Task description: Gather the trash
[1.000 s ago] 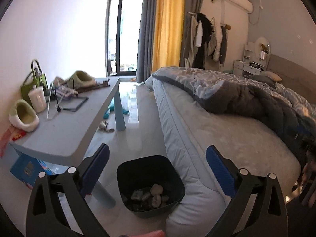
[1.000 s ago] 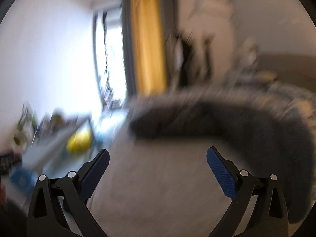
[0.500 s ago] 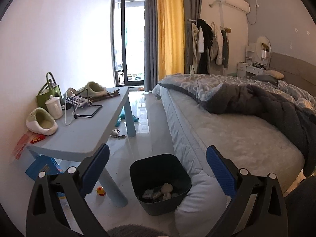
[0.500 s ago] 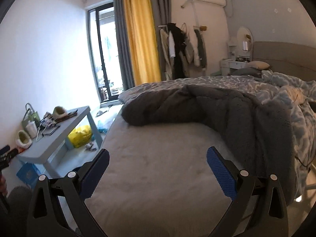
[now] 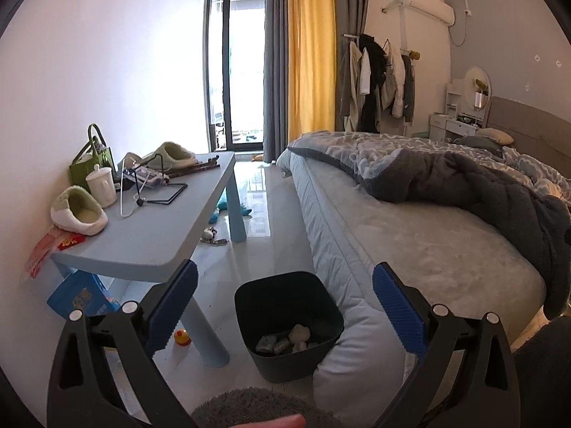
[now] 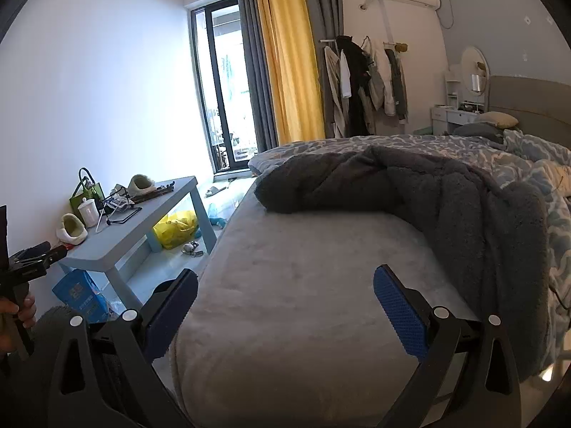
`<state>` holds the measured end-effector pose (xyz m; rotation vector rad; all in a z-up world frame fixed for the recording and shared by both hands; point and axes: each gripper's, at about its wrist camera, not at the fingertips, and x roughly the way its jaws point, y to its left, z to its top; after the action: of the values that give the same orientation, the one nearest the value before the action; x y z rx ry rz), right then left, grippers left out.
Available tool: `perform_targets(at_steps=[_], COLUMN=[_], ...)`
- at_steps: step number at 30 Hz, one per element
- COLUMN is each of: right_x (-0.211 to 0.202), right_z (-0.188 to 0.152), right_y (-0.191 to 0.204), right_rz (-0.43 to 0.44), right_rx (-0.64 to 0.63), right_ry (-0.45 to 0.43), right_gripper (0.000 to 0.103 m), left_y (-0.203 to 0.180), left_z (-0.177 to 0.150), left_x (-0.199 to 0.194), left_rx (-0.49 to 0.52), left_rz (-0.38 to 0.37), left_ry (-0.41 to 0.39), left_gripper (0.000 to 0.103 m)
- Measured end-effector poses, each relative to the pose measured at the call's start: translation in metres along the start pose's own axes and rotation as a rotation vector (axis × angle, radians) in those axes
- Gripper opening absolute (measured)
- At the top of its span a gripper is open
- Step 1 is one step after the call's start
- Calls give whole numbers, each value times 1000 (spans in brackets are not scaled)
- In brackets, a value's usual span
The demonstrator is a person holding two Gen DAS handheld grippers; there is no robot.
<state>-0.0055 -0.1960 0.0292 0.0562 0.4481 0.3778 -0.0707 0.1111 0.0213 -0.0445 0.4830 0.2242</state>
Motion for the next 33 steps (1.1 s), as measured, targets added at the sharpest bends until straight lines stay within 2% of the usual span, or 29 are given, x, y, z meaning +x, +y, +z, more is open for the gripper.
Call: perform_targets(at_steps=[12,33], right_x=[5,7], right_z=[2,1], right_y=[5,4], right_rz=[20,23], right_rx=[-5,-14], right_ry=[16,18], right_gripper=[100,100], left_y=[5,6], left_z=[-3,-2], left_x=[5,5], left_rx=[-25,-23], left_rz=[-14,-15], left_ry=[42,43], left_gripper=[100,100])
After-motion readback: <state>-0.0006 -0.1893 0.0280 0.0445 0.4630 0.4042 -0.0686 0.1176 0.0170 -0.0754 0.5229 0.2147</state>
